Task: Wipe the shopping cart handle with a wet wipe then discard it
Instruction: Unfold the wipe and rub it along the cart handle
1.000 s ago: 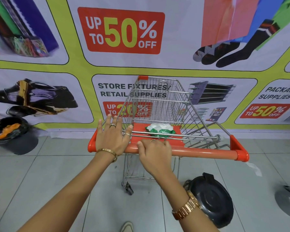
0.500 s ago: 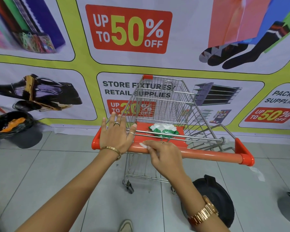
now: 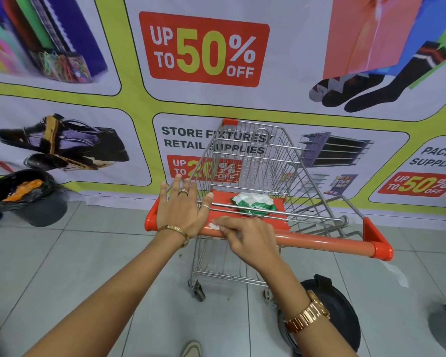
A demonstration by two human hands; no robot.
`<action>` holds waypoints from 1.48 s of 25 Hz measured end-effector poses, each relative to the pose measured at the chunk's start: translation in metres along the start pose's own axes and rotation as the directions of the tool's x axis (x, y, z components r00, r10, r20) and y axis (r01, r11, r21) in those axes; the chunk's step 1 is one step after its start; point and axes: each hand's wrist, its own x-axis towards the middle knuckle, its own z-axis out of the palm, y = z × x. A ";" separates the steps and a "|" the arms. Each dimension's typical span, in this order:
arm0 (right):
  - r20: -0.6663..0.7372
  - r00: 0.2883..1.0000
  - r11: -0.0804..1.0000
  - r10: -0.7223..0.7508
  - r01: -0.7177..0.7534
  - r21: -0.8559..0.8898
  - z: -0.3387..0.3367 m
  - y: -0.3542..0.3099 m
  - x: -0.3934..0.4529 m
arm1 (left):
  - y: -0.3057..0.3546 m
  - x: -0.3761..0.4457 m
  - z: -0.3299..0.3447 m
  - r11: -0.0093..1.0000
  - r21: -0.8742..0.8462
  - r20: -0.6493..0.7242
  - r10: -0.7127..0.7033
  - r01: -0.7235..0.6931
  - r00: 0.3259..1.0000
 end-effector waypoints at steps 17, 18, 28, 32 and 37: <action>-0.102 0.995 1.000 -0.022 0.022 -0.005 -0.023 0.032 -0.027 | -0.005 0.001 -0.002 1.000 -0.022 0.002 -0.015 0.015 1.000; -0.129 0.990 0.995 0.056 -0.066 -0.075 -0.025 0.036 -0.025 | -0.004 0.001 -0.002 1.000 -0.022 0.002 -0.014 0.014 1.000; -0.116 0.981 0.988 -0.155 0.156 -0.003 -0.016 0.027 -0.035 | -0.006 -0.003 -0.002 0.998 -0.067 0.005 -0.017 0.018 1.000; -0.199 0.973 0.973 0.115 -0.071 0.217 -0.046 0.046 -0.054 | -0.001 -0.007 -0.008 0.997 0.029 0.020 -0.071 0.070 0.997; -0.237 0.709 0.536 0.664 -0.230 0.813 -0.094 0.063 -0.051 | 0.040 0.009 -0.036 0.995 0.093 0.028 0.037 -0.040 0.999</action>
